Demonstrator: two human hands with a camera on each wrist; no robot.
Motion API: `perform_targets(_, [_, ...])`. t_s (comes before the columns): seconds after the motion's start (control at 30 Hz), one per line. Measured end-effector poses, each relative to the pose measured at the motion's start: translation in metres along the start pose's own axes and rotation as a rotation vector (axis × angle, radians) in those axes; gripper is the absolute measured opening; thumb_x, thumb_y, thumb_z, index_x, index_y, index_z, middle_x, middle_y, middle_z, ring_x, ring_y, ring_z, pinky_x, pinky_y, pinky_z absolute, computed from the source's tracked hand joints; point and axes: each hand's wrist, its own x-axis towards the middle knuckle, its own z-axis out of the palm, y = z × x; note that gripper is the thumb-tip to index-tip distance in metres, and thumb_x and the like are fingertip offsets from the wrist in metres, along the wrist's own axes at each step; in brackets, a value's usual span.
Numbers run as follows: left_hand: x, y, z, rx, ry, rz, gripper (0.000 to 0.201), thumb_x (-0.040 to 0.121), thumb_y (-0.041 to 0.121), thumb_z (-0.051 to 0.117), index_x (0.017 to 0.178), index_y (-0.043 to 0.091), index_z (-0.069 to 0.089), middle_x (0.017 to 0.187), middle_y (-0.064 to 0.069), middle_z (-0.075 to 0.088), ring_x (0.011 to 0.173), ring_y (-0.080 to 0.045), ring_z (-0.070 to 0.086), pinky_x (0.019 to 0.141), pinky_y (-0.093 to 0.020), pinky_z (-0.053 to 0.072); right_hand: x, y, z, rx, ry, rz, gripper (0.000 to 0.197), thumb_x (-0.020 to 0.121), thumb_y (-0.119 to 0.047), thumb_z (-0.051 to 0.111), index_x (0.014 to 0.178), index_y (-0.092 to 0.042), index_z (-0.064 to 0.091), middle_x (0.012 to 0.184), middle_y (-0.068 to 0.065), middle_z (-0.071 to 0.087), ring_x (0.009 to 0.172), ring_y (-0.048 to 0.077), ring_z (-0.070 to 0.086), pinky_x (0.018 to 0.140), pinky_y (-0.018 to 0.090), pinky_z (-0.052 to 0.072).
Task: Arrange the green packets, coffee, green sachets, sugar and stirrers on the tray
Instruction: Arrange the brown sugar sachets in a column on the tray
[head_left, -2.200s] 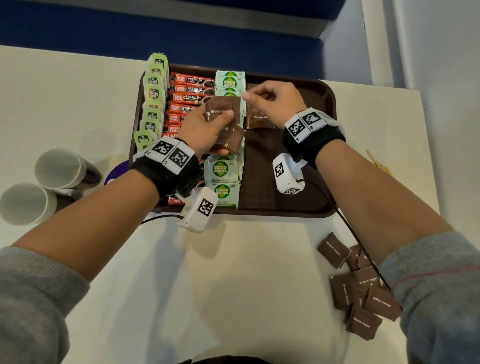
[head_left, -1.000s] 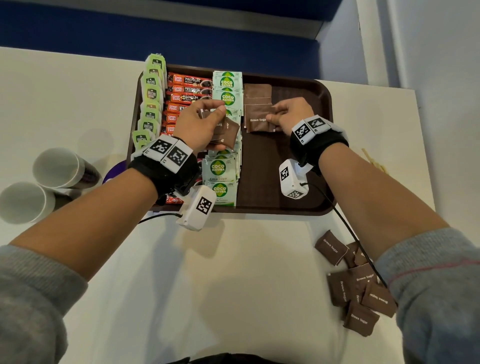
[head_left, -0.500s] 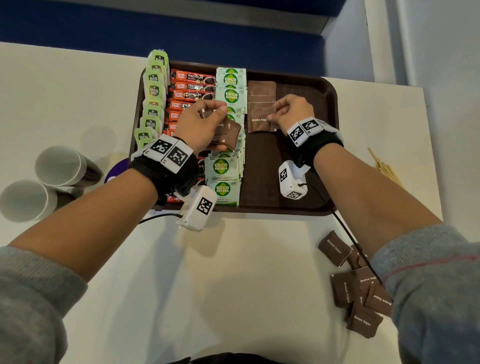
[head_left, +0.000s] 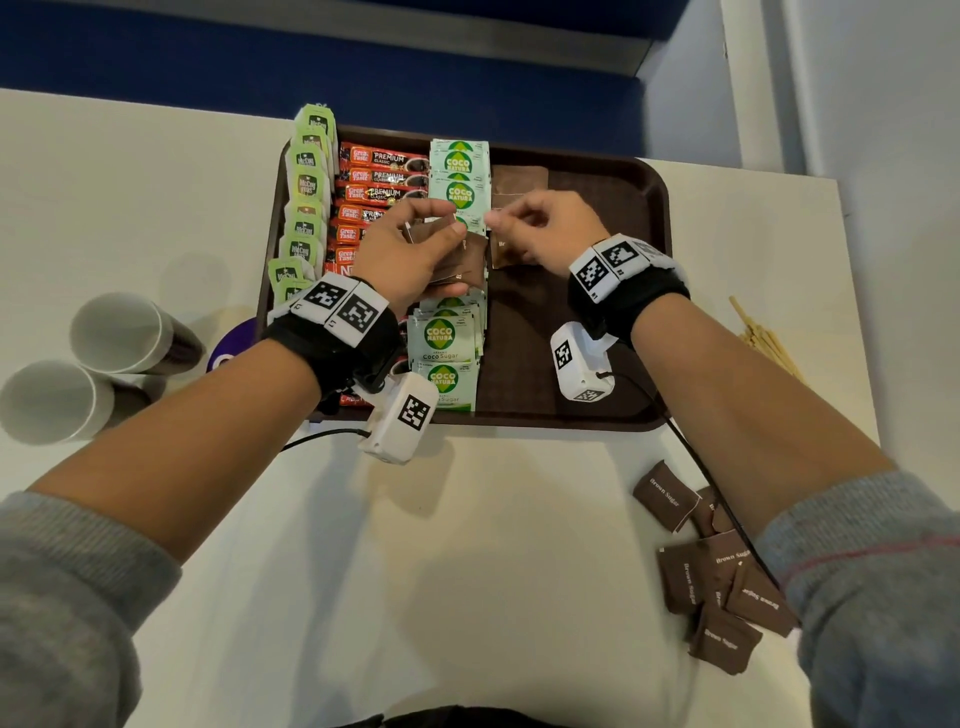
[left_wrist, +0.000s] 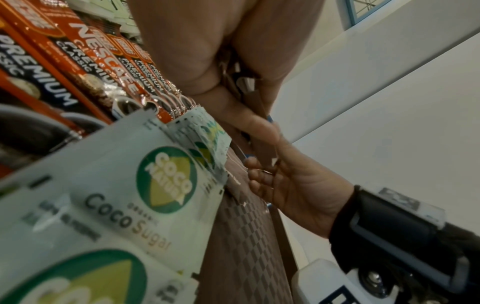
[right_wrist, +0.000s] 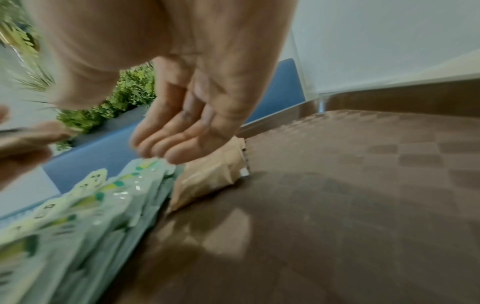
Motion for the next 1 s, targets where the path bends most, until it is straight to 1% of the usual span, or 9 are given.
perform_targets(0.07, [-0.001, 0.001, 0.001, -0.021, -0.025, 0.000, 0.015, 0.090, 0.015, 0.063, 0.102, 0.022, 0.056, 0.104, 0.000, 0.063, 0.083, -0.015, 0.067, 0.053, -0.025, 0.057, -0.004, -0.008, 0.002, 0.062, -0.174, -0.010, 0.029, 0.082, -0.039, 0.068, 0.094, -0.013, 0.067, 0.076, -0.003, 0.065, 0.068, 0.007, 0.064, 0.067, 0.022, 0.056])
perform_targets(0.13, [-0.002, 0.001, 0.001, -0.047, -0.045, -0.006, 0.015, 0.092, 0.013, 0.060, 0.102, 0.023, 0.054, 0.106, -0.001, 0.063, 0.083, -0.018, 0.068, 0.055, -0.026, 0.058, -0.006, -0.012, 0.004, 0.144, -0.237, -0.020, 0.016, 0.082, -0.023, 0.071, 0.089, -0.012, 0.063, 0.072, 0.000, 0.062, 0.057, 0.001, 0.062, 0.056, 0.017, 0.052])
perform_targets(0.27, [-0.004, 0.002, 0.001, -0.062, -0.058, -0.022, 0.014, 0.096, 0.015, 0.054, 0.107, 0.022, 0.050, 0.116, -0.006, 0.057, 0.093, -0.024, 0.065, 0.059, -0.031, 0.060, -0.004, -0.016, 0.001, 0.256, -0.195, -0.028, 0.016, 0.079, -0.008, 0.073, 0.079, -0.015, 0.059, 0.063, -0.002, 0.061, 0.051, 0.001, 0.061, 0.055, 0.017, 0.054])
perform_targets(0.37, [-0.005, 0.004, 0.000, -0.061, -0.050, 0.029, 0.020, 0.099, 0.018, 0.049, 0.117, 0.024, 0.048, 0.108, 0.003, 0.060, 0.088, -0.015, 0.067, 0.059, -0.032, 0.060, -0.003, -0.014, -0.005, 0.328, -0.123, 0.006, 0.017, 0.079, -0.005, 0.072, 0.078, -0.016, 0.059, 0.055, -0.005, 0.062, 0.049, 0.005, 0.062, 0.056, 0.023, 0.057])
perform_targets(0.47, [-0.003, 0.004, -0.002, -0.086, -0.018, 0.040, 0.024, 0.099, 0.017, 0.047, 0.122, 0.027, 0.048, 0.112, 0.002, 0.060, 0.086, -0.014, 0.068, 0.056, -0.028, 0.058, -0.002, -0.009, -0.008, 0.387, -0.022, 0.000, 0.019, 0.081, 0.000, 0.069, 0.080, -0.014, 0.055, 0.066, 0.003, 0.058, 0.050, 0.007, 0.063, 0.056, 0.024, 0.057])
perform_targets(0.57, [-0.002, 0.004, -0.001, -0.064, -0.031, 0.026, 0.024, 0.098, 0.014, 0.050, 0.119, 0.025, 0.051, 0.106, 0.000, 0.064, 0.082, -0.020, 0.069, 0.054, -0.027, 0.057, -0.003, -0.008, -0.009, 0.486, -0.006, -0.001, 0.018, 0.085, 0.007, 0.060, 0.097, -0.004, 0.054, 0.077, 0.007, 0.058, 0.053, 0.007, 0.065, 0.055, 0.020, 0.056])
perform_targets(0.67, [-0.003, 0.004, 0.002, 0.003, -0.044, 0.010, 0.019, 0.096, 0.012, 0.054, 0.113, 0.018, 0.056, 0.098, 0.000, 0.064, 0.082, -0.018, 0.068, 0.053, -0.027, 0.059, -0.007, -0.012, -0.008, 0.555, -0.048, 0.018, 0.028, 0.088, 0.009, 0.054, 0.116, 0.002, 0.052, 0.084, 0.009, 0.061, 0.058, 0.008, 0.067, 0.059, 0.020, 0.057])
perform_targets(0.83, [-0.002, 0.006, 0.004, 0.051, -0.030, -0.004, 0.007, 0.093, 0.016, 0.059, 0.101, 0.017, 0.060, 0.105, -0.008, 0.067, 0.079, -0.018, 0.070, 0.052, -0.027, 0.058, -0.012, -0.017, -0.007, 0.621, -0.135, 0.102, 0.026, 0.089, 0.010, 0.051, 0.113, -0.001, 0.053, 0.085, 0.013, 0.063, 0.058, 0.010, 0.069, 0.056, 0.018, 0.056])
perform_targets(1.0, [-0.002, 0.007, 0.004, 0.070, -0.023, -0.010, 0.004, 0.093, 0.023, 0.059, 0.094, 0.022, 0.063, 0.107, -0.007, 0.067, 0.083, -0.019, 0.072, 0.051, -0.027, 0.058, -0.015, -0.015, -0.010, 0.563, -0.158, 0.072, 0.018, 0.085, 0.002, 0.062, 0.102, -0.003, 0.059, 0.084, 0.012, 0.066, 0.061, 0.014, 0.069, 0.064, 0.027, 0.059])
